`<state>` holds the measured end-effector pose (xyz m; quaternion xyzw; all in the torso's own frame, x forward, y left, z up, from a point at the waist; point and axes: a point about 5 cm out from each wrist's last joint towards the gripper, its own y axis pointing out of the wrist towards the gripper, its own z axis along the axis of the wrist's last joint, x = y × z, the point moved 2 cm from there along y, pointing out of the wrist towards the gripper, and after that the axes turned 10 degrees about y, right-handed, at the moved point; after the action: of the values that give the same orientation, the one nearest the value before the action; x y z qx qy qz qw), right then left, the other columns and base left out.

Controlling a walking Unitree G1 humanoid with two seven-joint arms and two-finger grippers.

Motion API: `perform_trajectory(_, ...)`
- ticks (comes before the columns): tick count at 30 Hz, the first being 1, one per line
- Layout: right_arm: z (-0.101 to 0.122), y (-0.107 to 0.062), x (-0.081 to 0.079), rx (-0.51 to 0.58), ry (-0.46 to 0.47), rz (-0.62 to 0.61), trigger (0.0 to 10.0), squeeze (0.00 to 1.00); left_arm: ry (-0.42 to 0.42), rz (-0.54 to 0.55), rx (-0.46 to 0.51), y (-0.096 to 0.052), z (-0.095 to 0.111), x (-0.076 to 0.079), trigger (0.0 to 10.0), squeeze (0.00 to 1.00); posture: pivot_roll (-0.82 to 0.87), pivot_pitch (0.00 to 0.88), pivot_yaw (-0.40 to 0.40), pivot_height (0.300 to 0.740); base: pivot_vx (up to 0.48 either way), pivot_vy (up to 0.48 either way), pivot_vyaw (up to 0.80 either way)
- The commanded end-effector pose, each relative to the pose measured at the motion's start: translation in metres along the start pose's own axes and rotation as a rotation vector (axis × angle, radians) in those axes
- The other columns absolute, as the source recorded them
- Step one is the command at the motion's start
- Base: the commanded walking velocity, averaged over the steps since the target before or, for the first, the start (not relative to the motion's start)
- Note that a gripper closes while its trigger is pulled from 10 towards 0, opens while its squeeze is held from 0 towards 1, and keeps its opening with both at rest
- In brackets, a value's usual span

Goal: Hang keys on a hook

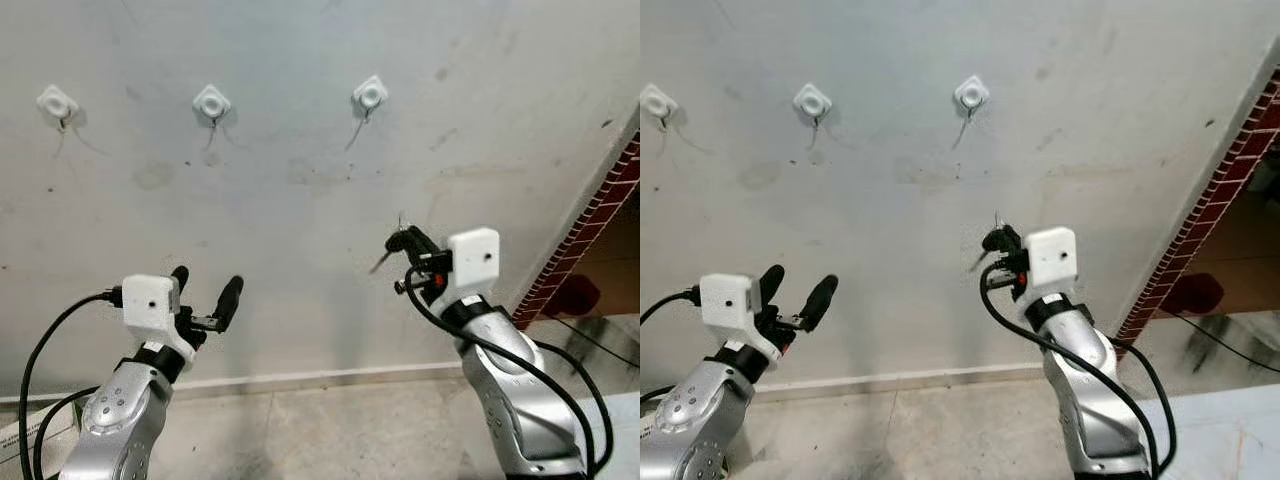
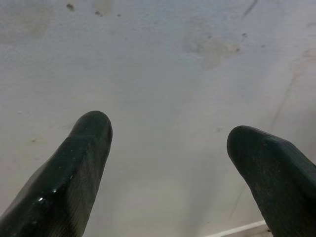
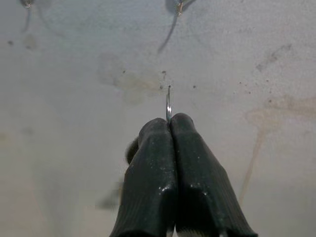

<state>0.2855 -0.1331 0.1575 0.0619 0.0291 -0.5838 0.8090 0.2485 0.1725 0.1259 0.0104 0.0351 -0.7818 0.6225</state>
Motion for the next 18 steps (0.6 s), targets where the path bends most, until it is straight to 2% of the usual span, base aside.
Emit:
perform_trajectory(1, 0.005, -0.004, 0.000, 0.004, -0.002, 0.004, 10.0, 0.00, 0.015, 0.003, -0.001, -0.003, 0.003, -0.001, 10.0, 0.00, 0.06, 0.000, 0.028, 0.740, 0.000, 0.000, 0.00)
perform_trajectory(5, 0.000, -0.018, 0.005, -0.030, 0.019, -0.033, 10.0, 0.00, -0.004, -0.017, 0.004, -0.006, 0.005, 0.000, 10.0, 0.00, 0.05, 0.000, 0.029, 0.740, 0.000, 0.000, 0.00)
perform_trajectory(10, 0.002, -0.010, -0.002, -0.011, 0.035, -0.034, 10.0, 0.00, -0.011, -0.053, 0.010, -0.003, 0.006, 0.006, 10.0, 0.00, 0.04, 0.000, 0.037, 0.740, 0.000, 0.000, 0.00)
perform_trajectory(18, 0.003, -0.007, -0.003, -0.020, 0.027, -0.018, 10.0, 0.00, -0.020, -0.064, 0.004, -0.004, 0.007, 0.008, 10.0, 0.00, 0.05, 0.000, 0.031, 0.740, 0.322, 0.000, 0.00)
